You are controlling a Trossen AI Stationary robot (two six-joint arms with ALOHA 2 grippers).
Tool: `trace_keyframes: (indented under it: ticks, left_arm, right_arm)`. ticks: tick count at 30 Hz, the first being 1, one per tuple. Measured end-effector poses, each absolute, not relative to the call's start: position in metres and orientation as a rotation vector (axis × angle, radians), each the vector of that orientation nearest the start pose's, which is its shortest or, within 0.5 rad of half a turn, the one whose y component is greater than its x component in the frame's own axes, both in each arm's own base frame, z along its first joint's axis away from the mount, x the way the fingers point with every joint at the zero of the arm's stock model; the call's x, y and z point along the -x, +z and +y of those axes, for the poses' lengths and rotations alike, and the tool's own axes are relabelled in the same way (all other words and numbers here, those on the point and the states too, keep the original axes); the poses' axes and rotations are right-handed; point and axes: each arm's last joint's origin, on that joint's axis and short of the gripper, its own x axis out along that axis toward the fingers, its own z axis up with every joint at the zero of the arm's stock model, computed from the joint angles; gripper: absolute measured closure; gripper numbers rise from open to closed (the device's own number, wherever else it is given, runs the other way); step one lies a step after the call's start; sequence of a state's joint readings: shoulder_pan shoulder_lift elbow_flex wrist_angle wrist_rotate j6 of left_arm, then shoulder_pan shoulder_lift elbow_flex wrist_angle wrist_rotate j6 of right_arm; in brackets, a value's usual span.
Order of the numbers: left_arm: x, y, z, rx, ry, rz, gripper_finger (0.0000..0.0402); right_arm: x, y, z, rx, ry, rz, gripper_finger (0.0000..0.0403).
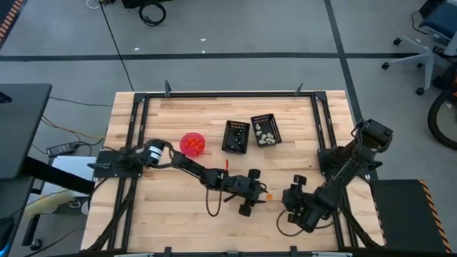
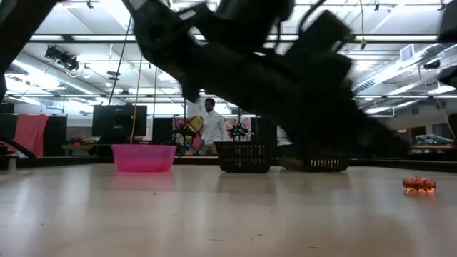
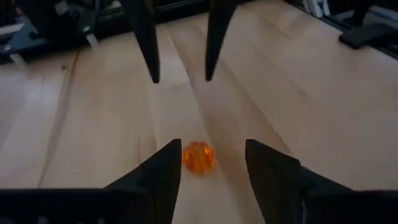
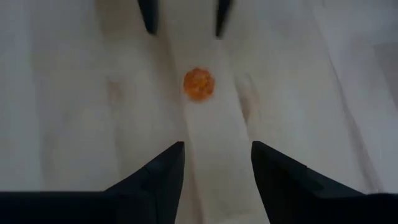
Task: Sort Halloween decoration
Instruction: Put the orange pumpkin toy into the red bowl
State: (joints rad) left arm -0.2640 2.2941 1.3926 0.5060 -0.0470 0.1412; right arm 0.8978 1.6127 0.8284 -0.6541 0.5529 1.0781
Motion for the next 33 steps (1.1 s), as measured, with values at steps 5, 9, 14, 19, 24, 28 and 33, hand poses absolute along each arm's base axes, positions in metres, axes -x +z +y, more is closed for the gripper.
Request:
trace_keyframes:
  ticks: [5,9,14,19,24,28,33]
  left_arm:
    - [-0.491,0.103,-0.128,-0.218,-0.238,0.327,0.0216]
    - [-0.509,0.097,-0.119,-0.168,-0.227,0.348,0.0216]
    - [-0.517,0.084,-0.100,-0.085,-0.296,0.456,0.0219]
    - [-0.517,0.083,-0.088,-0.010,-0.342,0.497,0.0256]
    - [-0.515,0.084,-0.085,0.001,-0.391,0.538,0.0309]
    - [-0.512,0.083,-0.087,-0.054,-0.425,0.586,0.0309]
    - [-0.505,0.092,-0.085,-0.172,-0.450,0.655,0.0303]
  right_arm:
    - [-0.163,0.146,0.200,-0.035,-0.315,0.974,0.0212]
    - [-0.163,0.145,0.202,-0.071,-0.328,0.949,0.0212]
    - [-0.163,0.145,0.206,-0.088,-0.316,0.922,0.0212]
    - [-0.162,0.145,0.205,-0.071,-0.317,0.928,0.0212]
    - [-0.162,0.145,0.205,-0.066,-0.316,0.930,0.0212]
    - [-0.162,0.145,0.205,-0.076,-0.314,0.936,0.0212]
    - [-0.161,0.145,0.206,-0.084,-0.304,0.957,0.0212]
